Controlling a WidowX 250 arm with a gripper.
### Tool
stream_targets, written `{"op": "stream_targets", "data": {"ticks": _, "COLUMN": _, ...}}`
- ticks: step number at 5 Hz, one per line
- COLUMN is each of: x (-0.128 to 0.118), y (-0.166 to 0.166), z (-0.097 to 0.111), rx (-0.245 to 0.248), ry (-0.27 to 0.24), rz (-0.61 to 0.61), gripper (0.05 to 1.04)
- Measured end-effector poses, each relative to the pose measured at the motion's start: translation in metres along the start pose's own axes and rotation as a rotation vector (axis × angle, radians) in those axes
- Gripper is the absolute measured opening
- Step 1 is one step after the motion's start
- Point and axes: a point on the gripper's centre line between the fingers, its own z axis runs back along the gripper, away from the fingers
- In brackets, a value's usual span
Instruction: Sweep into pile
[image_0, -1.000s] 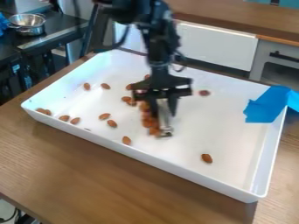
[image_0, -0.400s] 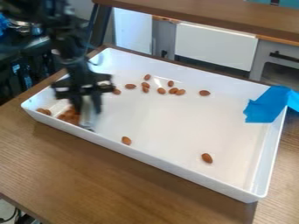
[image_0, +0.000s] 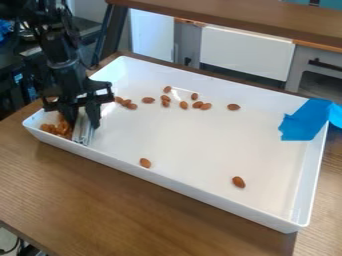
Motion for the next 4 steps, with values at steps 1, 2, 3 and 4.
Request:
{"op": "stream_targets", "data": {"ticks": 1, "x": 0.001, "y": -0.032, "z": 0.009, "rx": -0.035, "ry": 0.005, "rz": 0.037, "gripper": 0.38}}
{"op": "stream_targets", "data": {"ticks": 2, "x": -0.003, "y": -0.099, "z": 0.03, "rx": -0.083, "ry": 0.0, "rz": 0.006, "gripper": 0.38}}
{"op": "stream_targets", "data": {"ticks": 3, "x": -0.02, "y": -0.153, "z": 0.034, "rx": -0.1, "ry": 0.04, "rz": -0.032, "gripper": 0.38}}
{"op": "stream_targets", "data": {"ticks": 4, "x": -0.034, "y": -0.189, "z": 0.029, "rx": -0.09, "ry": 0.035, "rz": -0.062, "gripper": 0.38}}
